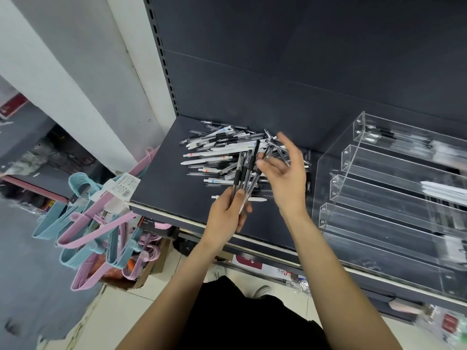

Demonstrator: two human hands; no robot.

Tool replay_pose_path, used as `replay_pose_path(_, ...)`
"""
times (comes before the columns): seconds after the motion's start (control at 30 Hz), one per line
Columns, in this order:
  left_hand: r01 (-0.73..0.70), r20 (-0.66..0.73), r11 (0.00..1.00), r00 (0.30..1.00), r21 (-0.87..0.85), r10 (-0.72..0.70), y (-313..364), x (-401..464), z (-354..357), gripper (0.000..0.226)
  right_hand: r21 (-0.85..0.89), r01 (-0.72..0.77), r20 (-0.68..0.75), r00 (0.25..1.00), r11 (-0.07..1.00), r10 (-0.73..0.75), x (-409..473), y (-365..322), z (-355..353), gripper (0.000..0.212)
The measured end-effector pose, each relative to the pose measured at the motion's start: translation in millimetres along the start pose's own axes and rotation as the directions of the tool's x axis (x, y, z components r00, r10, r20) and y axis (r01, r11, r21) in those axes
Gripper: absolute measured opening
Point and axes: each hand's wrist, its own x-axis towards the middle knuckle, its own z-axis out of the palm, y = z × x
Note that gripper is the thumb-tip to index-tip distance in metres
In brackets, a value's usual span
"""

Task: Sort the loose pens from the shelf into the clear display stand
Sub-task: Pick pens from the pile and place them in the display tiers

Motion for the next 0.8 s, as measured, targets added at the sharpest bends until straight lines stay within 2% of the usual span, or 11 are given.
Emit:
replay_pose_path(0.07,-0.013,0.018,1.000,1.000,0.014,0.013,-1.8,-2.5,-1.5,0.026,0.074,-0.144,-0.009,0.989,0.987,0.145,8.2,-2.6,-1.4,0.064)
replay_pose_path(0.2,-0.013,0.043,1.000,0.999,0.020,0.013,-3.9,0.9,-5.0,0.032,0.062,-0.308,0.124,0.946,0.949,0.299,11.7,-0.5,-3.9,0.057)
replay_pose_path(0.3,-0.004,0.113,0.999,0.994,0.048,-0.002,-6.4,6.9,-11.2,0.030,0.014,-0.295,0.189,0.939,0.955,0.288,10.7,2.4,-10.1,0.052)
replay_pose_path(0.5,0.081,0.271,0.995,0.960,-0.059,-0.062,1.0,16.8,-13.1,0.028,-0.006,-0.307,0.148,0.941,0.952,0.305,7.0,-0.2,-15.6,0.051)
replay_pose_path(0.63,0.032,0.355,0.999,0.935,-0.033,-0.018,12.3,18.6,-0.9,0.021,-0.014,-0.315,0.139,0.939,0.949,0.314,5.5,-5.9,-27.3,0.049)
replay_pose_path(0.7,-0.006,0.362,1.000,0.932,-0.027,0.015,13.9,17.0,8.5,0.022,0.001,-0.324,0.148,0.936,0.946,0.320,5.4,-12.1,-38.1,0.048)
replay_pose_path(0.8,-0.005,0.270,0.992,0.962,-0.128,0.040,16.6,13.8,31.8,0.025,0.026,-0.295,0.153,0.945,0.955,0.287,0.9,-21.0,-61.5,0.038)
